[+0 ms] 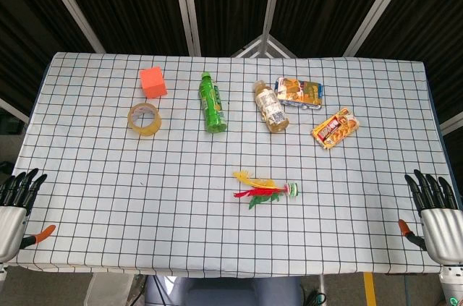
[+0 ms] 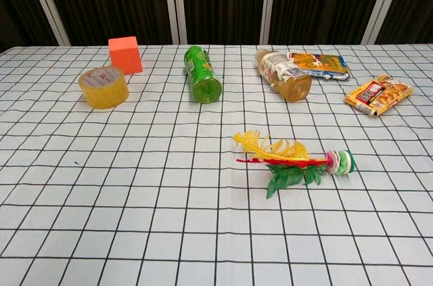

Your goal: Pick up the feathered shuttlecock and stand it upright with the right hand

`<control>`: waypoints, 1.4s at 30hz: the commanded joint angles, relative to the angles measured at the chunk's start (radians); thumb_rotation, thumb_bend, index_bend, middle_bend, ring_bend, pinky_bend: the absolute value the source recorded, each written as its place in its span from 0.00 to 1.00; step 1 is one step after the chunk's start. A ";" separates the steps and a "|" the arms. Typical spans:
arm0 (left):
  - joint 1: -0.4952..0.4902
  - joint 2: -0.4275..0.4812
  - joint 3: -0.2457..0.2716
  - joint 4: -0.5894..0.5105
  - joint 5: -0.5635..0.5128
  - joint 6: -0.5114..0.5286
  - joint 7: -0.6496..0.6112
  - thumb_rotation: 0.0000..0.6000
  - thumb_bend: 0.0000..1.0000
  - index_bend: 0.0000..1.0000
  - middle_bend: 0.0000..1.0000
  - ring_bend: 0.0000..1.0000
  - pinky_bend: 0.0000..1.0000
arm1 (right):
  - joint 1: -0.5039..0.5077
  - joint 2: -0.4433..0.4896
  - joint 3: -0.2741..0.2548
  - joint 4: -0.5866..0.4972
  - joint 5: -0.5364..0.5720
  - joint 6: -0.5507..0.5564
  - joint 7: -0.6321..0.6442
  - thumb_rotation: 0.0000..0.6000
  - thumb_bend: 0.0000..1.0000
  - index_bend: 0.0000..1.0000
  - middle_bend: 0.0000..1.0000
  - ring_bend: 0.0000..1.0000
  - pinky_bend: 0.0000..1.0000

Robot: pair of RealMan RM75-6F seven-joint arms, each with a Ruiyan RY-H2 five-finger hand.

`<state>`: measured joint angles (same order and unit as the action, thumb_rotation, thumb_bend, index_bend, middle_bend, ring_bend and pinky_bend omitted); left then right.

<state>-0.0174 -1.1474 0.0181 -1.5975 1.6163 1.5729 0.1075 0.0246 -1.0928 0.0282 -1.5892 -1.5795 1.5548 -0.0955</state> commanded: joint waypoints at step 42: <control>-0.008 0.006 0.002 -0.004 0.002 -0.012 -0.026 1.00 0.00 0.00 0.00 0.00 0.00 | 0.392 -0.392 0.096 -0.183 0.194 -0.447 -0.159 1.00 0.34 0.49 0.19 0.00 0.00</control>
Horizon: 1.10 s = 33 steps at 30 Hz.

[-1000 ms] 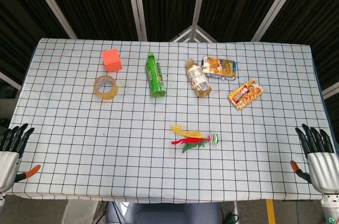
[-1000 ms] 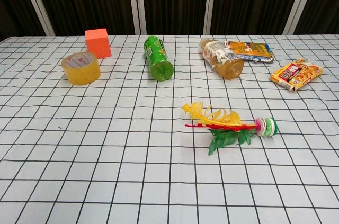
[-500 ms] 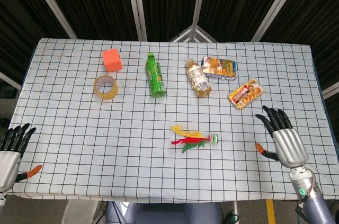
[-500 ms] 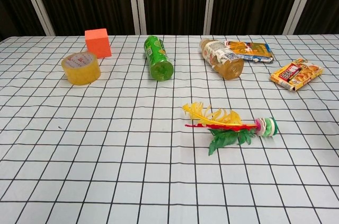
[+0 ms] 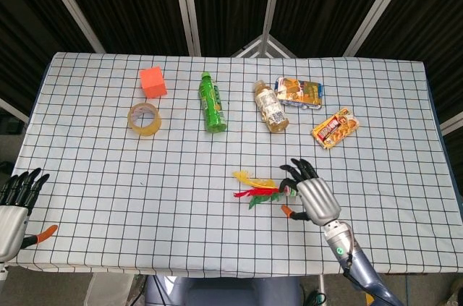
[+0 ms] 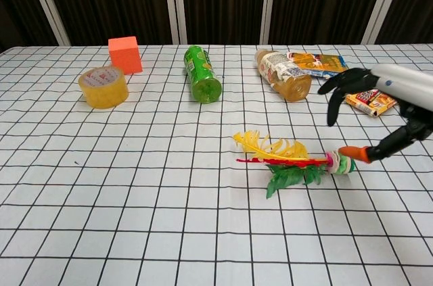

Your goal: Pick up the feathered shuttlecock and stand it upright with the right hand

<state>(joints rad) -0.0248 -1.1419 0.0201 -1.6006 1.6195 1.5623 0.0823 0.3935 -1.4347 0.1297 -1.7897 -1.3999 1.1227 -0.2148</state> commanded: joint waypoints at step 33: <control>-0.010 0.025 0.004 -0.019 -0.020 -0.032 -0.056 1.00 0.00 0.00 0.00 0.00 0.00 | 0.139 -0.367 0.053 0.273 0.196 -0.052 -0.091 1.00 0.44 0.55 0.20 0.00 0.00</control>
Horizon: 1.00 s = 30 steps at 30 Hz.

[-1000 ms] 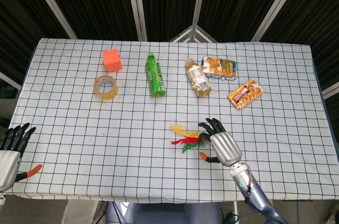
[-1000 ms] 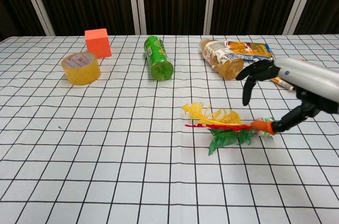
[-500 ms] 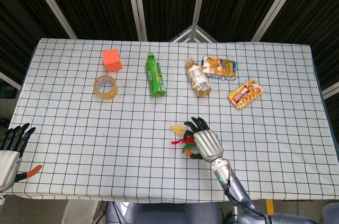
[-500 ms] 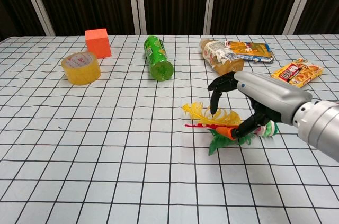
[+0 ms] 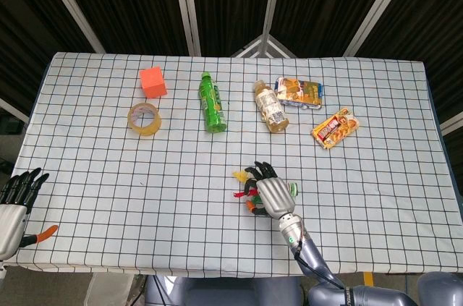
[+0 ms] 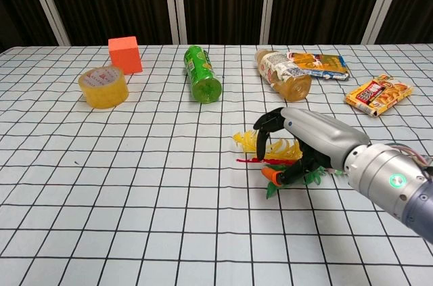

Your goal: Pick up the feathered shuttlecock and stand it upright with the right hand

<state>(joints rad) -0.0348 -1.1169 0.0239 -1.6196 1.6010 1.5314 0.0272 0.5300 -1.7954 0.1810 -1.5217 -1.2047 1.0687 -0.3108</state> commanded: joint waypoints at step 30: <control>-0.001 -0.001 0.000 -0.007 -0.009 -0.006 0.009 1.00 0.00 0.00 0.00 0.00 0.00 | 0.020 0.109 0.107 -0.157 0.020 0.090 -0.027 1.00 0.55 0.61 0.23 0.00 0.00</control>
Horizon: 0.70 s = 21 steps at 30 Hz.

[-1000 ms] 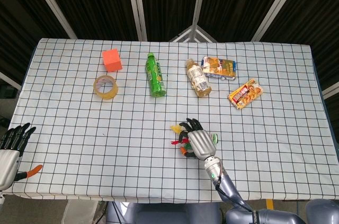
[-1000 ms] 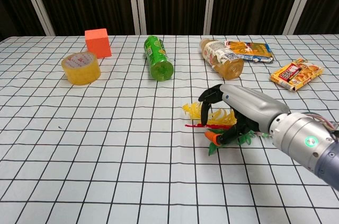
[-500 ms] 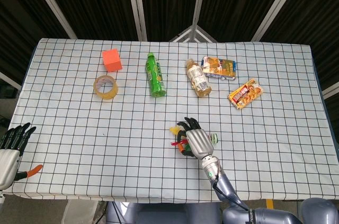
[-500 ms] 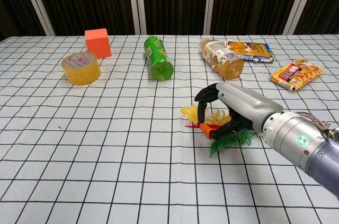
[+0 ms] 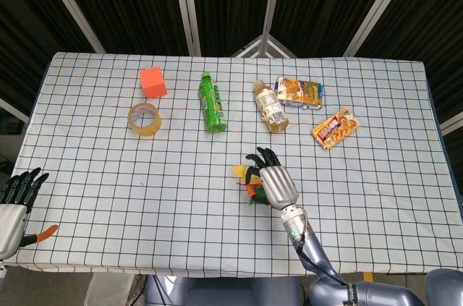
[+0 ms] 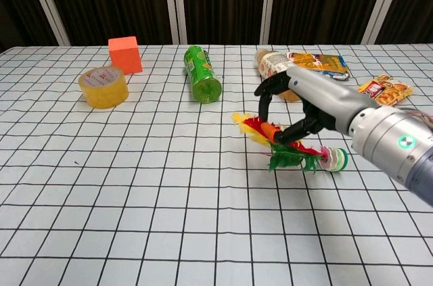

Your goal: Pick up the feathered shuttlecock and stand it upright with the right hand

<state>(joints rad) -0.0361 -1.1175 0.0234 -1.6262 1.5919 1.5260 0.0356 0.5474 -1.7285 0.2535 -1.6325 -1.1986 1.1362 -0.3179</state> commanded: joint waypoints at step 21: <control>0.002 0.000 0.002 -0.008 -0.004 -0.002 0.014 1.00 0.00 0.00 0.00 0.00 0.00 | -0.018 0.143 0.055 -0.109 0.059 0.094 -0.020 1.00 0.56 0.62 0.23 0.00 0.00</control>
<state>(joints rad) -0.0337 -1.1172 0.0258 -1.6344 1.5879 1.5235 0.0501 0.5286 -1.5864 0.3075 -1.7402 -1.1394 1.2284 -0.3380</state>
